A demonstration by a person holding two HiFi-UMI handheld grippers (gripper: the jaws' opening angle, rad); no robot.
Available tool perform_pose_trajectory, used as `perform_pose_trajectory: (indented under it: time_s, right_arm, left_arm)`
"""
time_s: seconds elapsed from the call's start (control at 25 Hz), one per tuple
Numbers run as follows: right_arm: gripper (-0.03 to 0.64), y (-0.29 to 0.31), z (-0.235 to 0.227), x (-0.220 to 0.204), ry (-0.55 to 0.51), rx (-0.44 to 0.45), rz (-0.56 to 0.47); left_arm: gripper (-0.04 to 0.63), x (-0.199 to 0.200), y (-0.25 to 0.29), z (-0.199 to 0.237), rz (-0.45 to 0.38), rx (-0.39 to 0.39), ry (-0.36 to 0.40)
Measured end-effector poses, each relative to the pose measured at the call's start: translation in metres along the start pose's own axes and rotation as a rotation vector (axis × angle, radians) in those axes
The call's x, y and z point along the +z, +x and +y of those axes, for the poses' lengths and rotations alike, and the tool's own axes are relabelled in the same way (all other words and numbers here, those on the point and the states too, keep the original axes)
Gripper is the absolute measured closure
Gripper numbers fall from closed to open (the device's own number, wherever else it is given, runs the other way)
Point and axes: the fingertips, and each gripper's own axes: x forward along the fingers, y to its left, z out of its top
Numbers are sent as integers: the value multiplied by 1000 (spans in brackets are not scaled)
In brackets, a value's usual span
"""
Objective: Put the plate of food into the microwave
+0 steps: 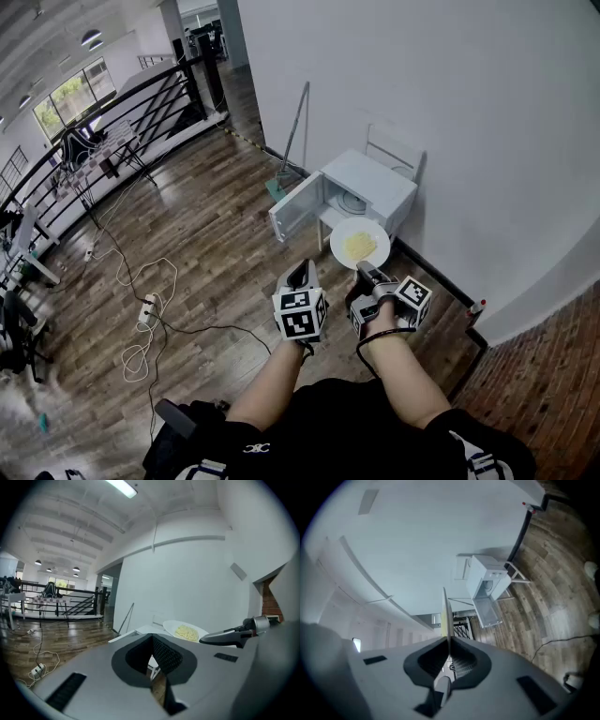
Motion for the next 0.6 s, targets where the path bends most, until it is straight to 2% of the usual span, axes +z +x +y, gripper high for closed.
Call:
perform_pose_trajectory:
  time_s: [0.4,0.6]
  right_arm:
    - [592,0,3,-4,-94,-16,-5]
    - [586,4,4,-3,-86,-6,-32]
  left_arm:
    - [597,-5,10,-5,8,-35,-16]
    - [597,-7,10,4,16,-34,-28]
